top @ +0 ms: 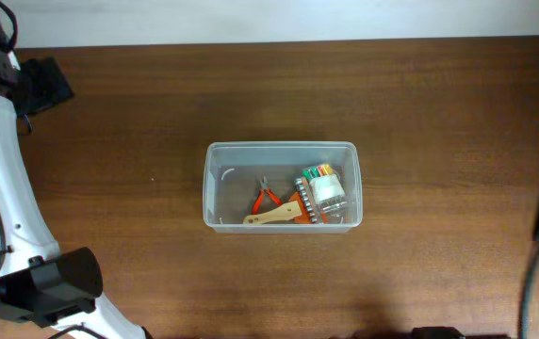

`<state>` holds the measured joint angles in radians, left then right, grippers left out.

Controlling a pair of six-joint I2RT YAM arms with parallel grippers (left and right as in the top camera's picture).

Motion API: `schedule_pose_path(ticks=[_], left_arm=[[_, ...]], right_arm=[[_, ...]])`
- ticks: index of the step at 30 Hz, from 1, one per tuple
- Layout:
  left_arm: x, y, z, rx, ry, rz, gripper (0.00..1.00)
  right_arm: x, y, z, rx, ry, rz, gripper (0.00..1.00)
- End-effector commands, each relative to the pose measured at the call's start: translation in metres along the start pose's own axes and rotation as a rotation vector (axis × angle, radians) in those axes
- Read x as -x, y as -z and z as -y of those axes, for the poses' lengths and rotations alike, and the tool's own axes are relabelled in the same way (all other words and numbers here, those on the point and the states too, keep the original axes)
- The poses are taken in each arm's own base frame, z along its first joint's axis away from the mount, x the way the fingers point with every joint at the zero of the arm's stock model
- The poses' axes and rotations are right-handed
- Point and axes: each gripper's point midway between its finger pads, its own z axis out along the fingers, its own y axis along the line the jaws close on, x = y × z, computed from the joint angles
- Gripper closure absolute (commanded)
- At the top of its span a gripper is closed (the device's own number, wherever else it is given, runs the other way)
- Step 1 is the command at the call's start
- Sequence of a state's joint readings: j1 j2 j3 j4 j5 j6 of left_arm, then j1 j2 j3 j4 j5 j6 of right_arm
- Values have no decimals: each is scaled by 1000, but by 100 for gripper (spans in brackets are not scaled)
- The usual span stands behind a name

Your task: Pack container

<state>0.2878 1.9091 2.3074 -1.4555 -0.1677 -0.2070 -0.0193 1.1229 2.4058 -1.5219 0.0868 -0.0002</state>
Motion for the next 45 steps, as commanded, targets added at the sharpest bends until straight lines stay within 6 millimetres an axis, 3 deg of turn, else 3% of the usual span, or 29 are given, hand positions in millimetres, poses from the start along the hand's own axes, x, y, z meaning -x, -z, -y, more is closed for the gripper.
schedule_pose_path(ticks=[1,5,10,17,28,38,45], left_arm=[[0,2,-2,2,16,3,1],[0,2,-2,2,16,3,1],[0,2,-2,2,16,3,1],[0,2,-2,2,16,3,1],[0,2,-2,2,16,2,1],[0,2,-2,2,16,3,1],[0,2,-2,2,16,3,1]], right_arm=[[-20,2,5,-26,1,-2,1],[-31,10,4,-22,-15,166,1],[-67,-7,1,-11,-27,317,1],[-127,-53,-5,15,-101,457,1],[-229,-125,-37,165,-72,453,1],[-274,-145,-37,154,-74,411,1],[-296,-159,-25,105,-214,381,1]])
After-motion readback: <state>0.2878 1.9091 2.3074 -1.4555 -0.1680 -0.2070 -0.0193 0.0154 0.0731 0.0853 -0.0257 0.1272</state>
